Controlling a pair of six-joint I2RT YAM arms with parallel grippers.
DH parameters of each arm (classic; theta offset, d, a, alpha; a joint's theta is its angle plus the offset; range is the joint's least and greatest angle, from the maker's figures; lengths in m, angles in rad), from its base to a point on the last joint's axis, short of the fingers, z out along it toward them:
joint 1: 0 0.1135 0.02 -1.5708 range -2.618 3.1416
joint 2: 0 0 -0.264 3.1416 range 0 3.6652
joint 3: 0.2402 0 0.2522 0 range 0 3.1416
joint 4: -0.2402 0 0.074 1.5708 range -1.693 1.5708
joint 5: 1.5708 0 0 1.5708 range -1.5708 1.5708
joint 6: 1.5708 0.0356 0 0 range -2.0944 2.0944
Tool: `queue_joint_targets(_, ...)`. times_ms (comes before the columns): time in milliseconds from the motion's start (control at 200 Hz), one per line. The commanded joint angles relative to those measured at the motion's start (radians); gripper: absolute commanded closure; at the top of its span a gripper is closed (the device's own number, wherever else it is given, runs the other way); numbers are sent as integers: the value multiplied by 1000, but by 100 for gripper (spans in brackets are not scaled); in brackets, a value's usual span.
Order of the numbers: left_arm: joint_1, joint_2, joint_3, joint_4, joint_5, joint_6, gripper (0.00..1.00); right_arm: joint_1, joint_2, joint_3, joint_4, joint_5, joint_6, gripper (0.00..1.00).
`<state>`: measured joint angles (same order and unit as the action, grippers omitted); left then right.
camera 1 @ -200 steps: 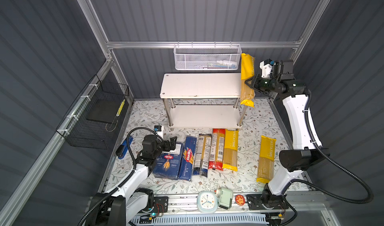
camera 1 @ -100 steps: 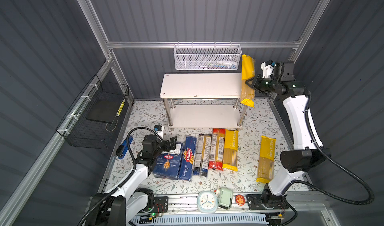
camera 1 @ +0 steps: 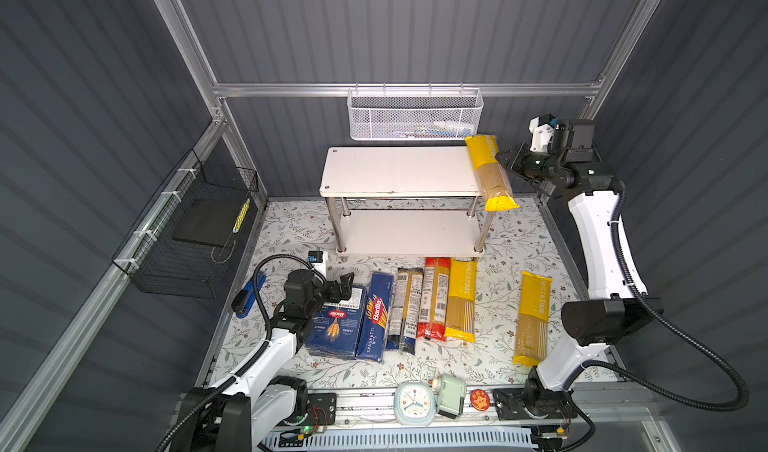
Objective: Place and organize the pasta boxes and bags onto the shelf
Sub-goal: 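Release the yellow bag onto the upper shelf and withdraw the right gripper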
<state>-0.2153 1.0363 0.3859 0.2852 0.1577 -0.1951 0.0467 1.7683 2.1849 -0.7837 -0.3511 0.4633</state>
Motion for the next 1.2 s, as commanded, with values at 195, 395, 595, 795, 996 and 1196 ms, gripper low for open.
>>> queue_joint_targets(195,-4,0,1,15,6,-10,1,0,-70,59,-54,54,-41,55)
queue_joint_targets(395,-4,-6,4,6,13,-6,1,4,-215,-71,-68,26,-63,50)
queue_joint_targets(595,-4,2,33,-20,47,-8,1,106,-420,-246,-118,173,-165,51)
queue_joint_targets(795,-4,19,19,7,46,-11,1,205,-612,-435,-129,254,-154,49)
queue_joint_targets(996,-4,30,20,11,43,-6,1,211,-689,-559,-128,168,-175,48)
queue_joint_targets(1196,-4,9,19,-1,32,-1,1,211,-674,-610,-86,100,-167,45)
